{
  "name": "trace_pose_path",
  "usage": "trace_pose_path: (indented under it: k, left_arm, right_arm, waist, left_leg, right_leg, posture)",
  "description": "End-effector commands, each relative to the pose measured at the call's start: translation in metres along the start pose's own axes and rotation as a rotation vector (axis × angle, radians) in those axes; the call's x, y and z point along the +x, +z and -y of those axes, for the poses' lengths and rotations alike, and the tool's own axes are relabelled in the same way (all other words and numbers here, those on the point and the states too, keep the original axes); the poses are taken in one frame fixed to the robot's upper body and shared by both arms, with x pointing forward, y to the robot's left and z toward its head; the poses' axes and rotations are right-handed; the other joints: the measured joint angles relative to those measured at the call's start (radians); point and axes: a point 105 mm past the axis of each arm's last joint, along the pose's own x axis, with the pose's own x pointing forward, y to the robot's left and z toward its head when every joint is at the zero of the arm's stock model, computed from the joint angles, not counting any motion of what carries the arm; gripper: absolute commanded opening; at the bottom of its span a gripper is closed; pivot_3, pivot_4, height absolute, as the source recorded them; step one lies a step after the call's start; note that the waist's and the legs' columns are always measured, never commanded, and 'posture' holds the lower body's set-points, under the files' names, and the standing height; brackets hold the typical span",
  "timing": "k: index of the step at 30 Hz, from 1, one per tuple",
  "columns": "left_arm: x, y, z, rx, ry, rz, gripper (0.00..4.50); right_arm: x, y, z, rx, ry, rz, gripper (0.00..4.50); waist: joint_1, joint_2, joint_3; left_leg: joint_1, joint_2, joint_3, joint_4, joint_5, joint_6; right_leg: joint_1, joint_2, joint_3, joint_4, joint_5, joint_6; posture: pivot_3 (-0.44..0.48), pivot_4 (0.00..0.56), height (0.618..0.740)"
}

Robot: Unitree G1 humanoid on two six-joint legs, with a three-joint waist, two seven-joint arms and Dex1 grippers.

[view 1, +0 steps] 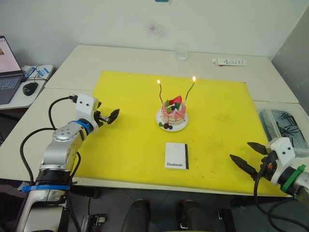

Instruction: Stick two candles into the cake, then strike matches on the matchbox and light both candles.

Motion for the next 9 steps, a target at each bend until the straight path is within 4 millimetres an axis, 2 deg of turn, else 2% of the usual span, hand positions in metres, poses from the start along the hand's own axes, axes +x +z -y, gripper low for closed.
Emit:
trace_pose_path:
  k: [1, 9]
  left_arm:
    - [0.0006, 0.0159, -0.0067, 0.024, 0.024, 0.057, 4.47]
    - [0.0070, 0.0211, 0.0031, -0.003, -0.020, 0.086, 4.47]
  right_arm:
    - [-0.0020, 0.0137, 0.0007, -0.040, -0.021, 0.054, 4.50]
    - [0.0032, 0.0105, -0.0042, -0.026, -0.024, 0.055, 4.50]
  waist:
    - [-0.003, 0.000, 0.000]
    - [-0.002, 0.000, 0.000]
  left_leg:
    - [0.000, 0.000, 0.000, 0.000, 0.000, 0.000]
    - [0.000, 0.000, -0.001, -0.001, 0.000, 0.000]
  right_leg:
    - [0.000, 0.000, 0.000, 0.000, 0.000, 0.000]
    - [0.000, 0.001, -0.001, 0.000, 0.000, 0.000]
  posture:
    - [0.000, 0.150, 0.740]
    - [0.000, 0.150, 0.740]
